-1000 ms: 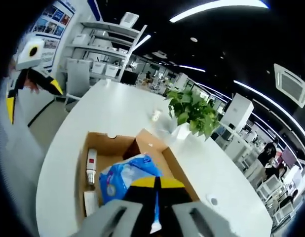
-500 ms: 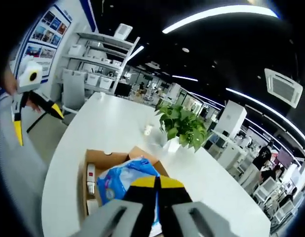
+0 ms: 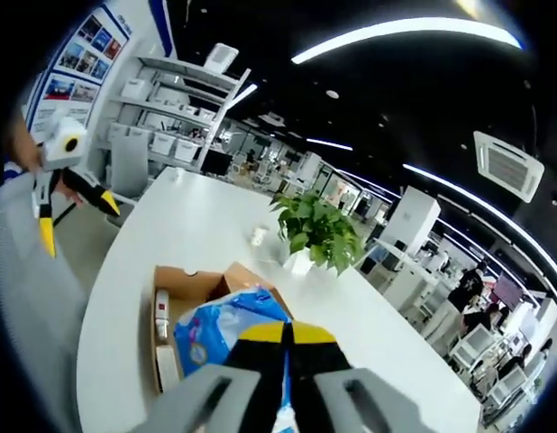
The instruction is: Operate the shoe box by opening the lid, removing the specified soft item, and placing it in the target area until the item is outside and the box remains undamaged.
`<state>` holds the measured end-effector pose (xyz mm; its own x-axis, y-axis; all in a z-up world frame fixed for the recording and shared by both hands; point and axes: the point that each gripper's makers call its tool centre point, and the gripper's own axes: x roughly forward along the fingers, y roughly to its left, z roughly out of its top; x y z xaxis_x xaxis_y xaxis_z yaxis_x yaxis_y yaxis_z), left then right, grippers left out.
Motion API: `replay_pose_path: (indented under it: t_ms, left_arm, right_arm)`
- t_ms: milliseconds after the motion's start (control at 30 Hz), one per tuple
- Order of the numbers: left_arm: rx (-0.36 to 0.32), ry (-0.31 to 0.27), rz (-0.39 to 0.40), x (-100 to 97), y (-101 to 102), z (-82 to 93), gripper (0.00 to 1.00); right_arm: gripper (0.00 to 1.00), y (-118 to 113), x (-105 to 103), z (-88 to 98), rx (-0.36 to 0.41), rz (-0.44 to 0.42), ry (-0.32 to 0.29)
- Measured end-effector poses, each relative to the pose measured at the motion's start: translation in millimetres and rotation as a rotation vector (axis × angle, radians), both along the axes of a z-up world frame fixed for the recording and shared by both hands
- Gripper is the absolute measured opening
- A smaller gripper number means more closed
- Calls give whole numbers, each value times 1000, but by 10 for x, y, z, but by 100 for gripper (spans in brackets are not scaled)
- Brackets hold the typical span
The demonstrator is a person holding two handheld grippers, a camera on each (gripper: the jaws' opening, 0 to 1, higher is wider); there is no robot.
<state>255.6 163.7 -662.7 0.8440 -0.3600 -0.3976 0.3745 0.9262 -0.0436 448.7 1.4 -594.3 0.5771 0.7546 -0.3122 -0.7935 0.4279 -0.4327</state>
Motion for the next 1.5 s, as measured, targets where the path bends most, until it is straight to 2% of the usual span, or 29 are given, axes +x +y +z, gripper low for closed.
replay_pose_path:
  t_ms: [267, 600, 800, 900, 967, 1367, 1500]
  left_arm:
    - [14, 13, -19, -18, -44, -22, 92]
    - [20, 16, -31, -32, -69, -26, 92]
    - [7, 20, -14, -31, -39, -29, 93]
    - [15, 27, -26, -38, -60, -41, 93]
    - [14, 30, -29, -39, -65, -45, 93]
    - [15, 31, -8, -38, -33, -39, 93]
    - [15, 32, -6, -37, -29, -40, 93]
  right_arm:
    - [0, -360, -2, 22, 1, -54, -19]
    - [0, -969, 38, 45, 23, -173, -28]
    - [0, -1352, 63, -12, 16, -251, -32]
    - [0, -1556, 70, -87, -8, -286, -44]
    - [0, -1666, 83, -136, 5, -309, -31]
    - [0, -2282, 155, -477, -30, -425, 9]
    - [0, -2423, 173, -571, -51, -447, 12]
